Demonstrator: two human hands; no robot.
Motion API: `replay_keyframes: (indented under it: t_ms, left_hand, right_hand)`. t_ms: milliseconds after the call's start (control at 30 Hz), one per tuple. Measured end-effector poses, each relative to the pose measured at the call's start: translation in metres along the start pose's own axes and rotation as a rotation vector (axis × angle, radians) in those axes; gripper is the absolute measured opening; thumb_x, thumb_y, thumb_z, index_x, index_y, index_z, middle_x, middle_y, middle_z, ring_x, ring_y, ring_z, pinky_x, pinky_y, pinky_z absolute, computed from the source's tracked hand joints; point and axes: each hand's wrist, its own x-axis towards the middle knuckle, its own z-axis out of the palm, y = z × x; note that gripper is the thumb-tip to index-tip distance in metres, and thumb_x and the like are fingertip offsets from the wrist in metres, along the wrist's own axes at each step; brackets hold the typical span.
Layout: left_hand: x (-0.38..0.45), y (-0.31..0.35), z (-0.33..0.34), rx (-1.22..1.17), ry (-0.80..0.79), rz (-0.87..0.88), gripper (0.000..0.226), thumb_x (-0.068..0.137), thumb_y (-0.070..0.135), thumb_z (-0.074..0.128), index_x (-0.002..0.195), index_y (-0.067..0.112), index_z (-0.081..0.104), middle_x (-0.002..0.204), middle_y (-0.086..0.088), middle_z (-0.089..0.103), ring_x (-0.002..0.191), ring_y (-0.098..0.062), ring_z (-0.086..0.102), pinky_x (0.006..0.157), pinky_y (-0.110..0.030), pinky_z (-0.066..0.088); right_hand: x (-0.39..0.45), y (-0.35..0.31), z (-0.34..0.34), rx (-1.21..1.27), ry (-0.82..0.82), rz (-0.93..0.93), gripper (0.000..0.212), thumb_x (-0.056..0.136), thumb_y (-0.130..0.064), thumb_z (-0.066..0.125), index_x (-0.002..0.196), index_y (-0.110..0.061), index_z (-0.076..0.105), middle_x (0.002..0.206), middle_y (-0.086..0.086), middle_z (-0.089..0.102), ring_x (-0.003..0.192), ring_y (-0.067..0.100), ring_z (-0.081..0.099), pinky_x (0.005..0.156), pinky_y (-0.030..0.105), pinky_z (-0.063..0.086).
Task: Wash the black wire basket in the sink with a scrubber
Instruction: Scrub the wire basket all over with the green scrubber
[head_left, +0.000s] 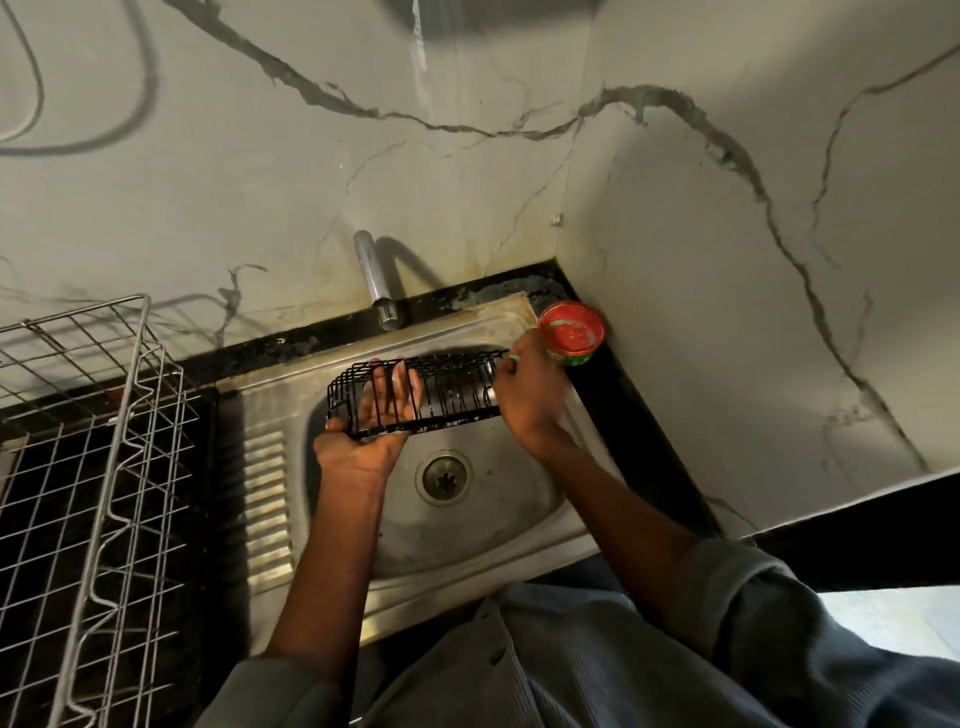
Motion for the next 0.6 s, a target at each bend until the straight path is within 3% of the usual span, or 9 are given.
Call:
replay_keyframes:
  t_ms: [33,133,200,267,367,500,600]
  left_hand:
    - [0.003,-0.004,0.004,-0.007,0.003,-0.016,0.051,0.108,0.032,0.031,0.132,0.002,0.064,0.129,-0.023,0.07,0.123,-0.042,0.065,0.089,-0.065,0.057]
    - [0.009,-0.014,-0.002,0.115,0.059,0.031,0.057,0.111,0.035,0.024,0.123,-0.001,0.066,0.107,-0.026,0.076,0.104,-0.04,0.071,0.107,-0.056,0.049]
    - [0.006,-0.015,-0.003,0.135,0.07,0.062,0.057,0.111,0.032,0.021,0.123,-0.002,0.065,0.099,-0.025,0.077,0.095,-0.037,0.074,0.102,-0.053,0.053]
    - [0.008,-0.009,-0.004,0.118,0.063,0.049,0.055,0.111,0.031,0.023,0.125,-0.001,0.065,0.107,-0.025,0.077,0.1,-0.038,0.073,0.1,-0.055,0.054]
    - [0.007,-0.003,-0.007,0.067,0.046,-0.02,0.051,0.105,0.03,0.033,0.139,0.004,0.061,0.126,-0.022,0.071,0.114,-0.043,0.069,0.088,-0.065,0.058]
    - [0.007,-0.002,-0.007,0.034,0.036,-0.045,0.051,0.104,0.032,0.037,0.142,0.007,0.06,0.122,-0.022,0.073,0.106,-0.048,0.072,0.081,-0.064,0.058]
    - [0.011,-0.002,-0.01,0.01,0.062,-0.059,0.052,0.104,0.031,0.033,0.141,0.005,0.059,0.122,-0.023,0.072,0.107,-0.048,0.071,0.077,-0.066,0.058]
  right_hand:
    - [-0.005,-0.015,0.0,0.018,-0.008,-0.094,0.018,0.093,-0.013,0.059,0.11,-0.009,0.054,0.095,0.013,0.068,0.087,0.031,0.066,0.066,0.038,0.049]
    - [-0.027,-0.053,0.006,0.175,-0.115,-0.358,0.015,0.091,-0.007,0.061,0.096,-0.015,0.049,0.08,0.003,0.06,0.07,0.021,0.06,0.054,0.031,0.041]
    - [-0.037,-0.058,0.009,0.206,-0.204,-0.458,0.019,0.091,-0.013,0.061,0.096,-0.02,0.045,0.084,-0.001,0.058,0.073,0.016,0.057,0.055,0.029,0.043]
    - [-0.037,-0.04,0.01,0.101,-0.244,-0.526,0.022,0.09,-0.019,0.063,0.102,-0.022,0.045,0.096,0.001,0.06,0.086,0.018,0.057,0.063,0.029,0.043]
    - [-0.022,0.007,0.005,-0.049,-0.197,-0.385,0.033,0.086,-0.016,0.065,0.112,-0.019,0.046,0.108,0.008,0.061,0.098,0.028,0.059,0.071,0.033,0.041]
    - [-0.006,0.041,-0.006,-0.132,-0.198,-0.105,0.039,0.082,-0.009,0.063,0.119,-0.014,0.05,0.11,0.014,0.065,0.102,0.035,0.061,0.078,0.041,0.049]
    - [-0.006,0.043,-0.008,-0.061,-0.206,-0.081,0.038,0.081,-0.003,0.06,0.117,-0.015,0.061,0.114,0.011,0.068,0.106,0.032,0.062,0.087,0.043,0.053]
